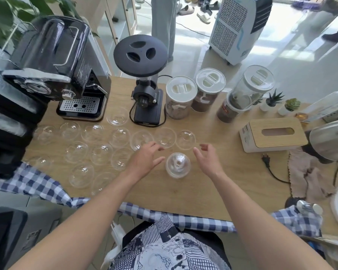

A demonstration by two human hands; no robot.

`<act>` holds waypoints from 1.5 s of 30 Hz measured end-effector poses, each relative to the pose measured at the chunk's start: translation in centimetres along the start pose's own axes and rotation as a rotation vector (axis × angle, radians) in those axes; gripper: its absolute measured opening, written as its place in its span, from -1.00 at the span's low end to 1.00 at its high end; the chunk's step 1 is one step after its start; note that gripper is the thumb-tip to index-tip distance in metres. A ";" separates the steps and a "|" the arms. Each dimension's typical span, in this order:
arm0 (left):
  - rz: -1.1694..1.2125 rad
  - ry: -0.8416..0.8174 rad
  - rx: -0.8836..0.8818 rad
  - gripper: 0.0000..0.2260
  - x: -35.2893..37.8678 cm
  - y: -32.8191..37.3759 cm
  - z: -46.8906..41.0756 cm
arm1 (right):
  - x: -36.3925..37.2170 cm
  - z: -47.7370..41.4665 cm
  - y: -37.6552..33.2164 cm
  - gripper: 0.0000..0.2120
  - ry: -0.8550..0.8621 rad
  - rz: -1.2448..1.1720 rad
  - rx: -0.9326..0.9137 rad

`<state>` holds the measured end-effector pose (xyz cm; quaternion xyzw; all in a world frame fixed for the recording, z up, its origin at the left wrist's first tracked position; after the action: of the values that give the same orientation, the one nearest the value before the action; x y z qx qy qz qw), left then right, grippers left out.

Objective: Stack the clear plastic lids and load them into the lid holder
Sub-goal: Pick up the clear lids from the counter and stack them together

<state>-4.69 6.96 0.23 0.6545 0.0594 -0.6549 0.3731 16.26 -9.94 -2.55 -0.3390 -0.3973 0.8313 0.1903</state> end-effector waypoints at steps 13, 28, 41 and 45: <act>-0.589 -0.159 0.107 -0.78 1.2 1.5 -6.3 | 1.7 -5.0 -3.9 -0.23 -0.212 0.476 -0.121; -0.103 0.150 -0.037 -0.90 1.3 0.8 -5.9 | 1.8 -5.4 -3.1 -0.22 -0.157 0.458 -0.181; 1.131 0.212 -0.569 -0.85 -1.5 -0.3 -2.2 | 0.7 3.2 -2.5 -0.14 -0.126 0.265 -0.309; 1.520 0.038 -0.658 -0.90 -0.8 0.2 -0.3 | 2.1 5.2 -1.3 -0.13 -0.173 0.296 -0.298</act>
<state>-4.45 7.33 0.97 0.3846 -0.2042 -0.1619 0.8855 11.16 -10.65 -0.07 -0.3453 -0.4766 0.8082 -0.0206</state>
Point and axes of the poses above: each hand's wrist, its own z-axis away from the middle knuckle, its own x-axis out of the palm, y = z × x, the point moved 1 cm from there along -z, towards the middle knuckle, and after that the axes turned 8 degrees about -z, right-handed, at the moved point
